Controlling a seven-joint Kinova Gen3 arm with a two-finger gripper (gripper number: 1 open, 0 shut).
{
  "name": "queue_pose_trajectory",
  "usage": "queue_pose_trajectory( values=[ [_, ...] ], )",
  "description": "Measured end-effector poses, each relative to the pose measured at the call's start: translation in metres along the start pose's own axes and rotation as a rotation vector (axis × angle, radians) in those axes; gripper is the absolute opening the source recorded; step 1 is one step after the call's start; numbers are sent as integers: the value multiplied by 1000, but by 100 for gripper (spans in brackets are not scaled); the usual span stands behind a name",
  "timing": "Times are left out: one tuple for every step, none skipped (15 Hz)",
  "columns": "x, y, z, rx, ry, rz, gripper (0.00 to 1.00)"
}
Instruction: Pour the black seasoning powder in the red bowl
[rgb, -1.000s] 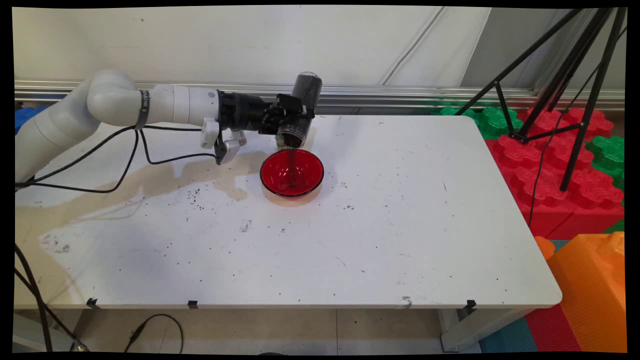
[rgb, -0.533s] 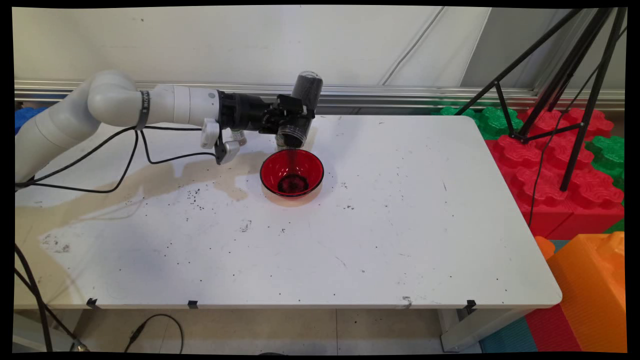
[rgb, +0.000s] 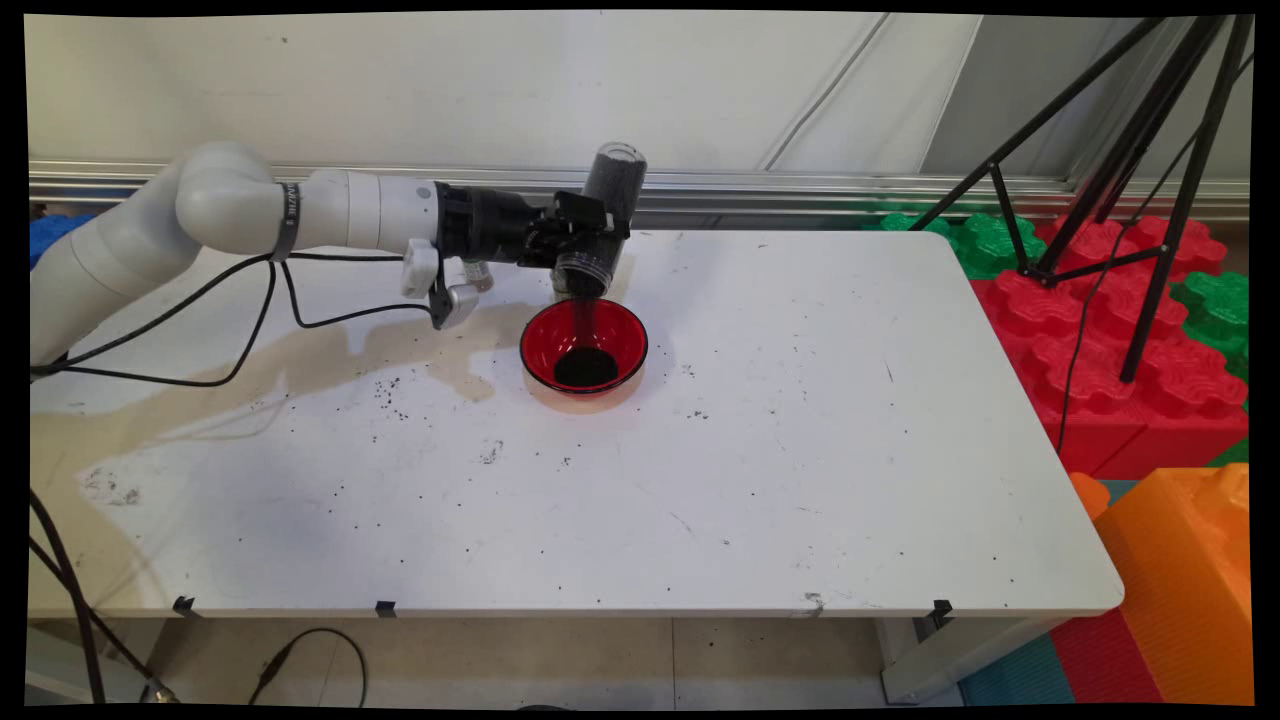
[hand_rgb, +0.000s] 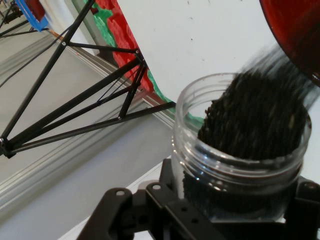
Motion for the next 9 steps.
queue_pose_trajectory(
  values=[
    [0,0,0,0,0,2,0],
    [0,0,0,0,0,4,0],
    [0,0,0,0,0,5,0],
    [0,0,0,0,1,7,0],
    [0,0,0,1,1,8,0],
    [0,0,0,1,1,10,0],
    [0,0,0,1,1,11,0],
    [0,0,0,1,1,12,0],
    [0,0,0,1,1,13,0]
  ],
)
